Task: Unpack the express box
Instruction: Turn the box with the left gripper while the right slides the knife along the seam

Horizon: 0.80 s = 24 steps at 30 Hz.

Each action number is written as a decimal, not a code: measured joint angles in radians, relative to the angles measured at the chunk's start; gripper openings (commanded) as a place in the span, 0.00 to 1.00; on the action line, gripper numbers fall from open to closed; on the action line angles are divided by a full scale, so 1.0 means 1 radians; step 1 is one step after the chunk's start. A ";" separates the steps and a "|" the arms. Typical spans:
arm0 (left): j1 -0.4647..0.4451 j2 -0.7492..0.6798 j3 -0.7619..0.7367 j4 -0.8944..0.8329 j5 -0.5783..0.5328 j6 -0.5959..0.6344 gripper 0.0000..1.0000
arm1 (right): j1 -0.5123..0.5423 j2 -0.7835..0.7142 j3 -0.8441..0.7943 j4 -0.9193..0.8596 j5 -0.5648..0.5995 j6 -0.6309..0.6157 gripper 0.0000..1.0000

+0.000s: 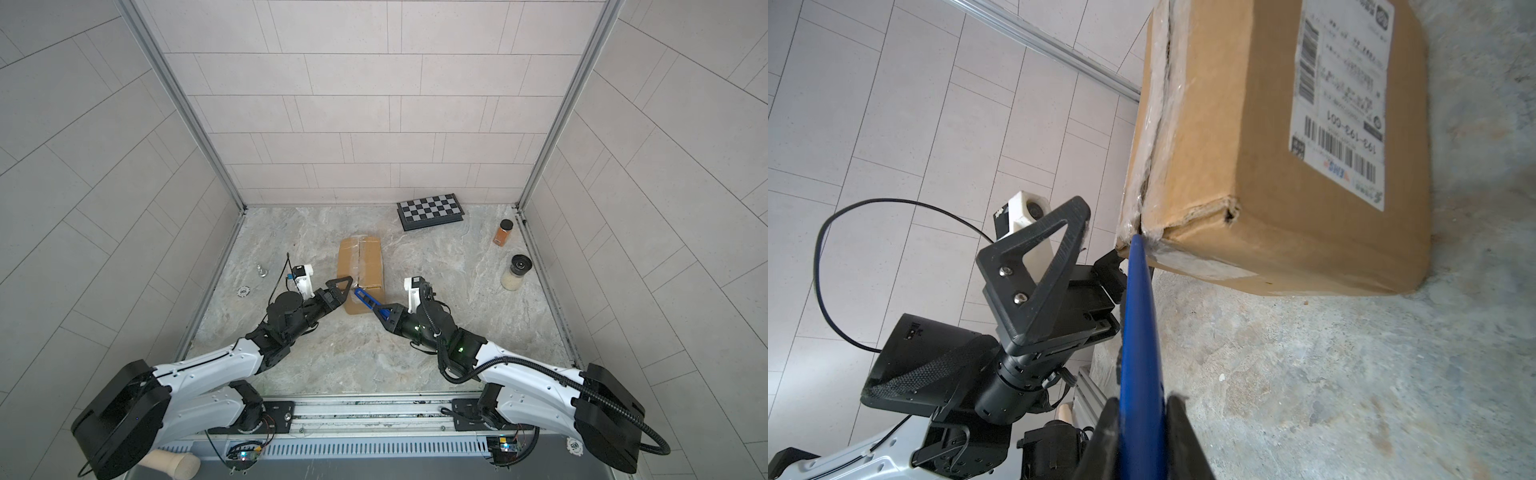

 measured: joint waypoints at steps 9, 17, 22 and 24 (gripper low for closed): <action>-0.007 -0.032 -0.002 -0.019 -0.005 -0.006 0.98 | -0.019 -0.035 0.045 -0.108 -0.045 -0.064 0.00; -0.009 -0.315 0.046 -0.300 -0.072 0.112 1.00 | -0.061 -0.025 0.114 -0.184 -0.210 -0.147 0.00; -0.009 -0.384 0.066 -0.396 -0.097 0.151 1.00 | -0.108 0.017 0.117 -0.187 -0.305 -0.177 0.00; -0.009 -0.378 0.058 -0.407 -0.097 0.148 1.00 | -0.121 0.030 0.119 -0.184 -0.328 -0.186 0.00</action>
